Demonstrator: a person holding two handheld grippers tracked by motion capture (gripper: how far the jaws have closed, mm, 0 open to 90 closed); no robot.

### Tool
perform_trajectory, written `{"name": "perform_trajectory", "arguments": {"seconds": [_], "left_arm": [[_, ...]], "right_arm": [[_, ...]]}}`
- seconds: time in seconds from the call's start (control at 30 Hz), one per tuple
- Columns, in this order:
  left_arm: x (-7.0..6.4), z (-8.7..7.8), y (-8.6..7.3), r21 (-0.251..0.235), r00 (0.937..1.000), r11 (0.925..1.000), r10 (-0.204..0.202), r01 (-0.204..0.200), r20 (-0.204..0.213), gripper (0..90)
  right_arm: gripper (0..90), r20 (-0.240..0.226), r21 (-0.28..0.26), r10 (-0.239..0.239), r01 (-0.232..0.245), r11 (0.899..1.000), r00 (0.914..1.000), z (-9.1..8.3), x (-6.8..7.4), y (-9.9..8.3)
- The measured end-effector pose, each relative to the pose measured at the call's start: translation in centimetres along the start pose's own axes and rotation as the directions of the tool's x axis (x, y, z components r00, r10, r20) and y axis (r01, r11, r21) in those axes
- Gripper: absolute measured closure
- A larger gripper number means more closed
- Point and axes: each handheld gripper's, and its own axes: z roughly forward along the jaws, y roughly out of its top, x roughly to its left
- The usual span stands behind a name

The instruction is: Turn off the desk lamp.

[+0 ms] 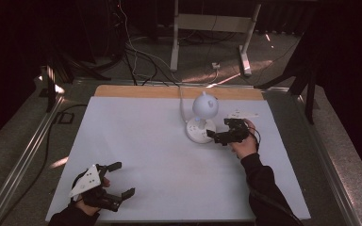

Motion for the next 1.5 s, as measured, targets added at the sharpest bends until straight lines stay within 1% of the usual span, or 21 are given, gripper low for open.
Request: {"name": "perform_trajectory", "arguments": {"seconds": [0.03, 0.07, 0.1, 0.2, 0.27, 0.33, 0.53, 0.67, 0.83, 0.9, 1.03, 1.17, 1.27, 1.3, 1.4, 1.5], "left_arm": [[0.0, 0.0, 0.0, 0.000, 1.0000, 1.0000, -0.001, 0.001, 0.000, 0.5], [0.0, 0.0, 0.0, -0.001, 1.0000, 1.0000, 0.000, 0.000, 0.000, 0.5], [0.0, 0.0, 0.0, -0.001, 1.0000, 1.0000, 0.001, -0.001, 0.000, 0.5], [0.0, 0.0, 0.0, -0.001, 1.0000, 1.0000, 0.001, -0.001, 0.000, 0.4], [0.0, 0.0, 0.0, -0.002, 1.0000, 1.0000, 0.000, 0.000, 0.000, 0.5], [0.0, -0.1, 0.0, -0.002, 1.0000, 1.0000, 0.001, -0.001, -0.001, 0.5], [-0.1, 0.0, 0.1, -0.003, 1.0000, 1.0000, 0.000, 0.000, 0.002, 0.5], [0.0, 0.0, 0.0, -0.002, 1.0000, 1.0000, -0.001, 0.001, 0.006, 0.5], [0.0, -0.1, 0.1, -0.009, 1.0000, 1.0000, -0.001, 0.001, 0.001, 0.5], [0.0, -0.1, 0.1, -0.005, 1.0000, 1.0000, 0.001, -0.001, 0.001, 0.4], [-0.1, 0.1, 0.1, -0.003, 1.0000, 1.0000, 0.000, 0.000, 0.005, 0.5], [0.0, 0.0, 0.1, -0.005, 1.0000, 1.0000, -0.001, 0.001, 0.003, 0.5], [0.0, 0.0, 0.1, -0.004, 1.0000, 1.0000, -0.001, 0.001, 0.003, 0.5], [-0.1, 0.0, 0.1, -0.003, 1.0000, 1.0000, 0.000, 0.000, 0.004, 0.5], [-0.1, 0.0, 0.1, -0.002, 1.0000, 1.0000, 0.002, -0.002, 0.005, 0.5], [-0.1, 0.0, 0.1, -0.003, 1.0000, 1.0000, 0.001, -0.001, 0.004, 0.5]], "right_arm": [[0.0, -0.002, -0.002, 0.000, 0.000, 1.000, 1.0000, -0.2, 0.0, 0.1], [0.0, -0.016, -0.003, 0.003, -0.003, 1.000, 0.9999, -0.5, -0.1, 0.1], [0.0, -0.015, -0.007, 0.000, 0.000, 1.000, 0.9999, -0.7, 0.0, 0.2], [0.0, -0.034, -0.009, -0.007, 0.006, 1.000, 0.9994, -1.4, 0.3, 0.2], [0.0, -0.061, -0.005, -0.003, 0.003, 1.000, 0.9982, -1.9, 0.6, 0.2], [0.0, -0.084, -0.007, -0.005, 0.004, 1.000, 0.9964, -2.3, 0.9, 0.0], [0.0, -0.115, -0.012, -0.012, 0.011, 1.000, 0.9933, -3.6, 1.7, -0.8], [0.0, -0.119, -0.025, -0.008, 0.005, 1.000, 0.9929, -4.5, 2.0, -1.6], [0.0, -0.133, -0.018, -0.016, 0.014, 1.000, 0.9910, -5.6, 2.5, -2.6], [0.0, -0.138, -0.023, -0.020, 0.017, 1.000, 0.9902, -6.1, 2.7, -3.0], [0.0, -0.152, -0.013, -0.028, 0.026, 1.000, 0.9879, -6.9, 3.1, -3.9], [0.0, -0.164, -0.018, -0.030, 0.027, 0.999, 0.9861, -7.7, 3.4, -4.9], [0.0, -0.164, -0.018, -0.032, 0.029, 0.999, 0.9860, -8.1, 3.5, -5.7], [0.0, -0.173, -0.014, -0.028, 0.026, 1.000, 0.9846, -8.3, 3.4, -6.0], [0.0, -0.169, -0.015, -0.035, 0.033, 0.999, 0.9850, -8.8, 3.5, -6.7], [0.0, -0.178, -0.030, -0.042, 0.038, 0.999, 0.9831, -9.4, 3.5, -7.5]]}}
